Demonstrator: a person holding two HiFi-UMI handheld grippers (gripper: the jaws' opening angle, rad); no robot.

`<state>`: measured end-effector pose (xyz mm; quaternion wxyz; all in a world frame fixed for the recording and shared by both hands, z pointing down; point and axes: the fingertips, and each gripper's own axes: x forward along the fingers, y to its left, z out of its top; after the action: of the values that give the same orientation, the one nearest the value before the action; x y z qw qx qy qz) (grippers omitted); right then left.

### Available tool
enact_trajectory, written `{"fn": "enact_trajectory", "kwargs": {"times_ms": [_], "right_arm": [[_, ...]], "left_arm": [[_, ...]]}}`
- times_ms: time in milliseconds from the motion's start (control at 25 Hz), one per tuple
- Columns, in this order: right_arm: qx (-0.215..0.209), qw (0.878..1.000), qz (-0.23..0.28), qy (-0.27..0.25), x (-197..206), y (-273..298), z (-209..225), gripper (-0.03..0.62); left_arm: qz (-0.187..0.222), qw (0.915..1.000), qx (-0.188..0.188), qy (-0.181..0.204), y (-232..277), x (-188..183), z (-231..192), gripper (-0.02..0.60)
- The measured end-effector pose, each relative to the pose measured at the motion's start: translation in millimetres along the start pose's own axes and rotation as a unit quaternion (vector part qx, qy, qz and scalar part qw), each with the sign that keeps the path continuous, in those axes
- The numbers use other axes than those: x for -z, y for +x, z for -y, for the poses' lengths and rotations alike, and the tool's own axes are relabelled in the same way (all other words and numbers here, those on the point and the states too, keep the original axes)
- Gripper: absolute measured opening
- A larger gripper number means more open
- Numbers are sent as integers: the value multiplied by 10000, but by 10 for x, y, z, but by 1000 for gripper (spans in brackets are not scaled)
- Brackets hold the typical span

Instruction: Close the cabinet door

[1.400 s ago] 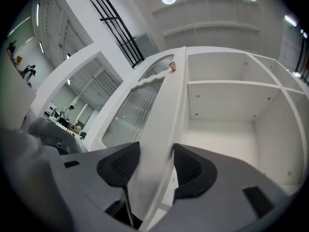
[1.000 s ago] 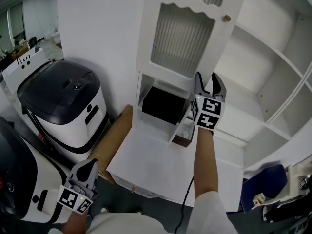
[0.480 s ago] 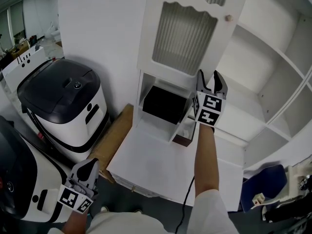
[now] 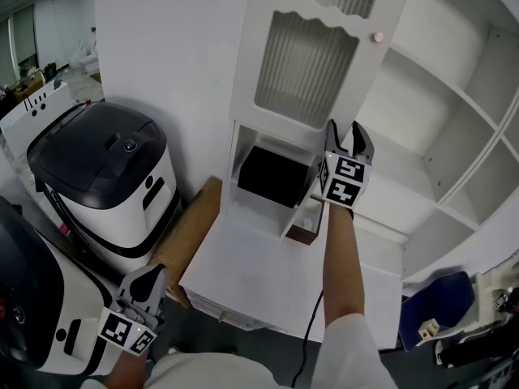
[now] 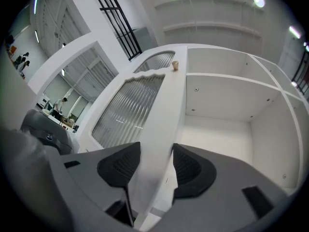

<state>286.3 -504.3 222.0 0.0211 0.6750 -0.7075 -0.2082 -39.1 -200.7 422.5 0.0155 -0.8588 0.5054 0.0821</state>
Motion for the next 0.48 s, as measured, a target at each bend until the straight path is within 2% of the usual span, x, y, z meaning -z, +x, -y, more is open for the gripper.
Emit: {"fn": "enact_trajectory", "kwargs": {"times_ms": [200, 320, 480], "right_arm": [[180, 9996, -198, -104, -14, -87, 5, 191], [322, 9991, -261, -76, -5, -198, 21, 114], [423, 9984, -349, -114, 37, -375, -18, 93]], "left_arm": [[116, 9999, 82, 4, -103, -95, -101, 3], [162, 9997, 207, -8, -126, -134, -137, 3], [180, 9988, 448, -50, -128, -156, -168, 3]]}}
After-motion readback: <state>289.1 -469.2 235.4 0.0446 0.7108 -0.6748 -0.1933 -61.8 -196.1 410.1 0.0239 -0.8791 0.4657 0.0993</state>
